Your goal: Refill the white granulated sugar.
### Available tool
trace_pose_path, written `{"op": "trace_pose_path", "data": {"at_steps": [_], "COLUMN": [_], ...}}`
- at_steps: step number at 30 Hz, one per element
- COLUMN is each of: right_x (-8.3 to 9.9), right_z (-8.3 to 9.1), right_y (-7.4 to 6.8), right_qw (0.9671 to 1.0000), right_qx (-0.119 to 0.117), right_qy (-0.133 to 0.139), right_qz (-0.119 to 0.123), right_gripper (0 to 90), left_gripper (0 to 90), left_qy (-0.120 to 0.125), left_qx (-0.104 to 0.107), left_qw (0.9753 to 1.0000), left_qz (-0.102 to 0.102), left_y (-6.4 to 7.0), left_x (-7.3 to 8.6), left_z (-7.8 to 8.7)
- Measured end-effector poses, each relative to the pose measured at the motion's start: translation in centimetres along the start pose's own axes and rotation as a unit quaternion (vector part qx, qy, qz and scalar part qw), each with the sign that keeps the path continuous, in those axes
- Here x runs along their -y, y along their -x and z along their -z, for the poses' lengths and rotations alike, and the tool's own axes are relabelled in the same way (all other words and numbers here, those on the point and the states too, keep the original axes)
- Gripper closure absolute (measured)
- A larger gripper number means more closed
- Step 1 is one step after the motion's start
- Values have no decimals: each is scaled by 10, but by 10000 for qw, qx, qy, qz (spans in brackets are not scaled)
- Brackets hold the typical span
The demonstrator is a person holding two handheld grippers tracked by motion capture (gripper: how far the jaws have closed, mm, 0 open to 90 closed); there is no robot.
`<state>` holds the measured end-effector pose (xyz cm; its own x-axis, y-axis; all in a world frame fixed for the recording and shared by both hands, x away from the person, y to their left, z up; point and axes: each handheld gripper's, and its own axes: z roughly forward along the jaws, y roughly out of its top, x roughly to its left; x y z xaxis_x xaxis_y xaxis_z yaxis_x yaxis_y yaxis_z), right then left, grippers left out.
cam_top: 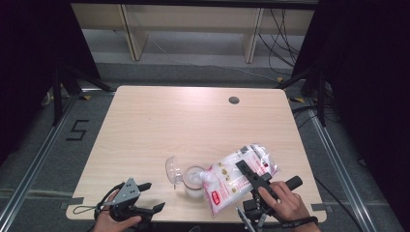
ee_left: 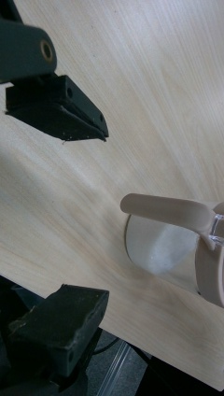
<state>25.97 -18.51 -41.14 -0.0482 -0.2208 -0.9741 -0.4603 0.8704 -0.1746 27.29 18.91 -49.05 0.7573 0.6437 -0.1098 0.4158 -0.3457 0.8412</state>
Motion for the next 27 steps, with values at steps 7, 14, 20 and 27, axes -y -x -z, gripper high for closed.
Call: {"op": "trace_pose_path", "data": {"at_steps": [7,14,20,27], "right_x": [0,0,3,3], "right_z": [1,0,1,0], "right_y": [1,0,0,0], "right_qw": [10000,10000,10000,10000], "right_qx": [31,15,13,-10], "right_qy": [1,28,2,-23], "right_qz": [19,-4,-35,9], "right_gripper": [701,701,701,702], "left_gripper": [185,185,185,185], "left_qy": [8,-3,16,7], "left_qx": [11,6,24,-12], "left_qw": [10000,10000,10000,10000], "left_qz": [-2,-3,7,-29], "left_y": [0,0,0,0], "left_x": [0,0,0,0], "left_z": [0,0,0,0]}}
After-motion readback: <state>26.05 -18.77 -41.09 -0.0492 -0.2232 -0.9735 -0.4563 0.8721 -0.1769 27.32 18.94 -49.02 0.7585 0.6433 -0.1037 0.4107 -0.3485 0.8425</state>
